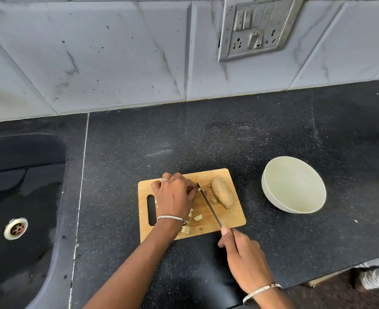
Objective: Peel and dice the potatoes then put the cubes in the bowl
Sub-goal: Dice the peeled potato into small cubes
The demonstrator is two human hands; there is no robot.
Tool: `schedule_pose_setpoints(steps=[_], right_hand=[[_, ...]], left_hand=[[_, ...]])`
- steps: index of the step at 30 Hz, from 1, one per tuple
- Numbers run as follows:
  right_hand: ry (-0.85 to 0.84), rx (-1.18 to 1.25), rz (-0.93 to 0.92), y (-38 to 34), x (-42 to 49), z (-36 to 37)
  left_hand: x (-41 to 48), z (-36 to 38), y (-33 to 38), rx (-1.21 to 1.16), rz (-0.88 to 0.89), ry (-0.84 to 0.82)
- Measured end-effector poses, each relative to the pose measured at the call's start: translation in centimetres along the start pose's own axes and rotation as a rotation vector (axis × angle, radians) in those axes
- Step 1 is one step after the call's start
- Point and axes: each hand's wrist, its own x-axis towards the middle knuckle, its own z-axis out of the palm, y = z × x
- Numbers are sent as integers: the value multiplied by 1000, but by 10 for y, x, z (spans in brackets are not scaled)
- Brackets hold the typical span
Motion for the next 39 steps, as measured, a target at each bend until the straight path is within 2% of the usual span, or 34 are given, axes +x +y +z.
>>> schedule_pose_setpoints(steps=[15, 21, 26, 33, 39], right_hand=[[19, -206, -28, 0, 13, 18], [-70, -6, -43, 2, 6, 13], [-52, -28, -10, 10, -9, 5], [24, -57, -14, 6, 1, 3], [-42, -39, -52, 3, 0, 9]], left_hand=[[0, 1, 2, -41, -55, 14], [-1, -3, -1, -11, -61, 23], [-1, -10, -12, -23, -50, 36], [-9, -15, -4, -74, 114, -45], [-11, -15, -7, -79, 60, -23]])
